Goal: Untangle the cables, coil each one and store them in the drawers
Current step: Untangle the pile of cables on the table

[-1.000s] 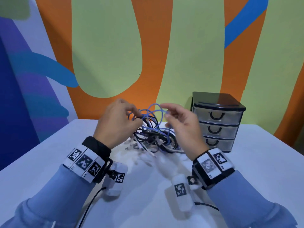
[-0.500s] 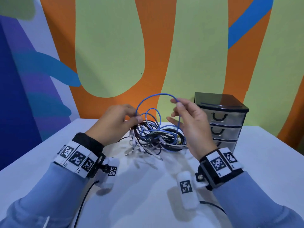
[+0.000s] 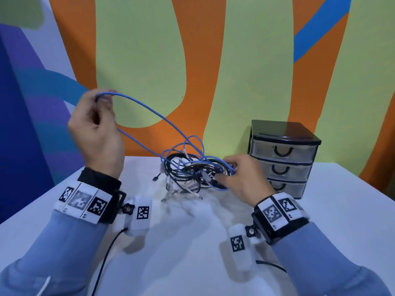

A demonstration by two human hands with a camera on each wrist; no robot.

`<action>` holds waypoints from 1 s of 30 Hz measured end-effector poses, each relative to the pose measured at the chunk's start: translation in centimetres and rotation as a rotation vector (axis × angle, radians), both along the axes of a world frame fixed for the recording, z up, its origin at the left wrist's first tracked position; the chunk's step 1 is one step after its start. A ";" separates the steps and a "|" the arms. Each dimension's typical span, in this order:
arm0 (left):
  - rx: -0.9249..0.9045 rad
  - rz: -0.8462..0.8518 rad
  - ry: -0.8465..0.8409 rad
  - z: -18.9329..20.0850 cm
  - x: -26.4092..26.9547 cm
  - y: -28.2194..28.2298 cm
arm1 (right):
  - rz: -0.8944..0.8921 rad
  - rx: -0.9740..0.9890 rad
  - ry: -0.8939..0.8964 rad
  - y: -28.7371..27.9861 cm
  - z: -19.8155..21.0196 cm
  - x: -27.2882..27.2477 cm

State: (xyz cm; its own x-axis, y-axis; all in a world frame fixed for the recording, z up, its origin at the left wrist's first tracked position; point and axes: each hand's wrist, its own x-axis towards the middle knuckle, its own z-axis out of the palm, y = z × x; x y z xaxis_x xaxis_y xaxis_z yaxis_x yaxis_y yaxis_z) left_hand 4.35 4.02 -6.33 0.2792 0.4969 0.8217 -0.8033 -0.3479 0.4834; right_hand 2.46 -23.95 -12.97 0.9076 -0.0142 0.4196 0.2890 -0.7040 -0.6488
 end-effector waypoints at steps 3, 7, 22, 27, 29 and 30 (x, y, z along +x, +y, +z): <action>-0.010 0.087 0.036 -0.1 0.0 0.5 | -0.151 0.092 -0.087 -0.2 0.3 0.1; 0.126 0.065 0.328 -0.5 0.4 0.8 | -0.169 0.195 -0.042 0.0 0.1 -0.1; 0.611 -0.677 0.956 -3.3 -2.2 -5.8 | 0.512 0.857 0.409 2.5 1.0 -1.7; 0.589 -0.631 0.935 -3.4 -2.1 -5.9 | 0.427 0.725 0.248 2.9 0.4 -1.8; 0.597 -0.581 0.942 -3.5 -2.2 -6.3 | 0.356 0.721 0.193 3.0 0.3 -1.7; 0.592 -0.547 0.938 -3.4 -2.1 -6.3 | 0.316 0.727 0.185 2.9 0.3 -1.5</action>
State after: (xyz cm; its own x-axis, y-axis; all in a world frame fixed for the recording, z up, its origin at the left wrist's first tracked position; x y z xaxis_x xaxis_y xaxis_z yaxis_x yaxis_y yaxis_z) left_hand 2.26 -2.26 -9.75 0.9351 -0.2502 0.2509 -0.3402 -0.4365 0.8329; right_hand 0.92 -21.08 -12.67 0.9680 0.0431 0.2471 0.2470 0.0086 -0.9690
